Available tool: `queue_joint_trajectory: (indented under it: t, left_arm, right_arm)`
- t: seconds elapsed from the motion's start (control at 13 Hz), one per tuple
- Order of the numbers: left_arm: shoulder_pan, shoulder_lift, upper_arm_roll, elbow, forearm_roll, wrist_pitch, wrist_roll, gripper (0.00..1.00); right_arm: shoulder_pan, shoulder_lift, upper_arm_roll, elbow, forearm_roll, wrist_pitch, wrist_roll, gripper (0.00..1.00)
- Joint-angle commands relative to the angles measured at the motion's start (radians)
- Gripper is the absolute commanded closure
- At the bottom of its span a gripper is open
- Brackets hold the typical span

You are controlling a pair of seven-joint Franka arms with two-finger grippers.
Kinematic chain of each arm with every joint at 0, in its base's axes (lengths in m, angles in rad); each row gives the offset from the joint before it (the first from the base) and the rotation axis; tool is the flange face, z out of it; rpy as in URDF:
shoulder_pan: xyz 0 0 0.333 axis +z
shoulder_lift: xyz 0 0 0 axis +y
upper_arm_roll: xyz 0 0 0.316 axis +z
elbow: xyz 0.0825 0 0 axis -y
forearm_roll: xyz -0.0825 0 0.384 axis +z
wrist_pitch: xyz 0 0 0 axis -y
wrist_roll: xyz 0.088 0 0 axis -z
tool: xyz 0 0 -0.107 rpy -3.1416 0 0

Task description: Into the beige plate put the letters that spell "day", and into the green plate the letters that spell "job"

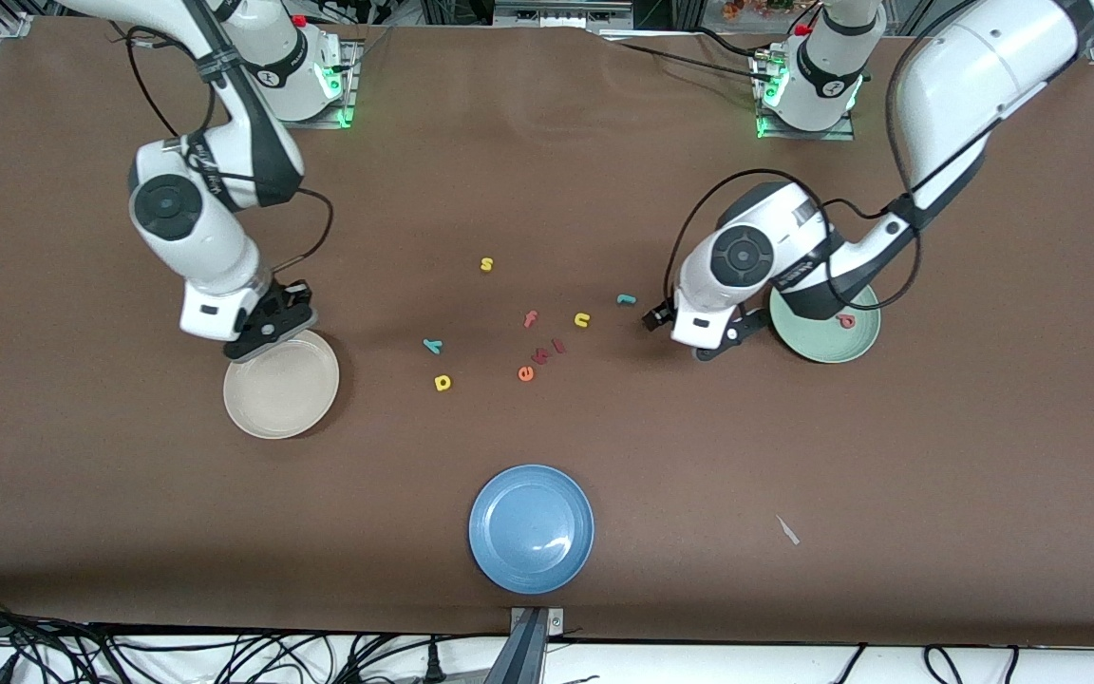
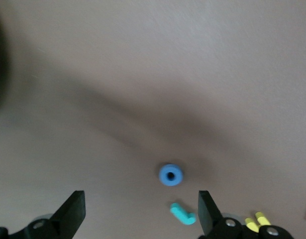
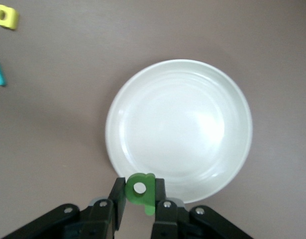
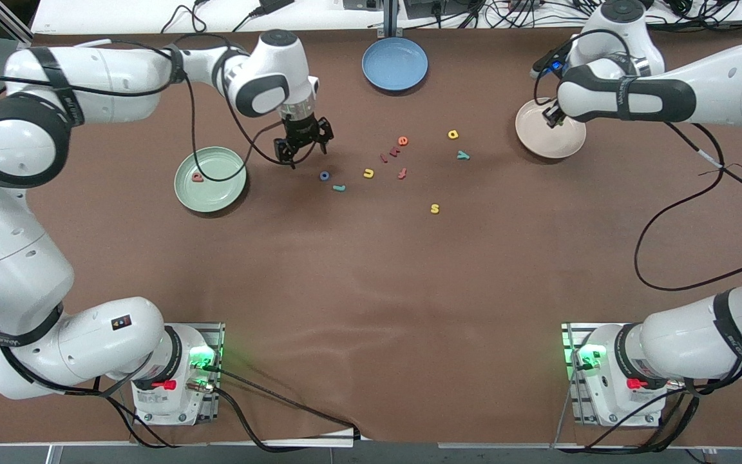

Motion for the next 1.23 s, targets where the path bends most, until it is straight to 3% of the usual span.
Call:
queue_joint_trajectory:
  t: [0.0,0.08,0.23,0.31,0.39,0.62,0.69,0.77,1.0,1.16]
  left_arm:
    - [-0.128,-0.009,0.121,0.0,-0.025,0.098,-0.033,0.02]
    - [-0.136,0.003,0.131,-0.003,-0.025,0.115,-0.037,0.04]
    - [-0.138,0.015,0.132,-0.008,-0.021,0.121,-0.039,0.2]
    - [-0.139,0.022,0.132,-0.006,-0.017,0.121,-0.039,0.26]
    - [-0.139,0.031,0.132,-0.008,-0.014,0.128,-0.039,0.29]
    - [-0.159,0.042,0.16,-0.006,-0.01,0.161,-0.037,0.3]
    - [-0.162,0.043,0.161,-0.008,-0.007,0.177,-0.037,0.33]
    - [-0.162,0.048,0.161,-0.006,-0.005,0.178,-0.039,0.4]
    - [-0.162,0.049,0.163,-0.008,-0.005,0.178,-0.039,0.56]
    - [-0.162,0.049,0.163,-0.008,-0.005,0.175,-0.037,0.82]
  right_arm:
    - [0.001,0.037,-0.014,0.017,-0.001,0.062,-0.026,0.75]
    - [0.001,0.054,-0.022,0.017,0.001,0.095,-0.026,0.65]
    - [-0.001,0.076,-0.023,0.017,0.001,0.132,-0.026,0.54]
    - [-0.001,0.079,-0.026,0.017,0.001,0.137,-0.02,0.43]
    - [-0.001,0.079,-0.026,0.017,0.002,0.137,-0.011,0.37]
    - [0.002,0.088,-0.01,0.017,0.019,0.133,0.085,0.36]
    - [0.004,0.094,0.029,0.017,0.02,0.133,0.147,0.35]
    - [0.005,0.106,0.059,0.017,0.019,0.133,0.216,0.3]
    - [0.041,0.169,0.141,0.067,0.017,0.134,0.42,0.29]
    - [0.096,0.227,0.142,0.141,0.013,0.13,0.541,0.28]
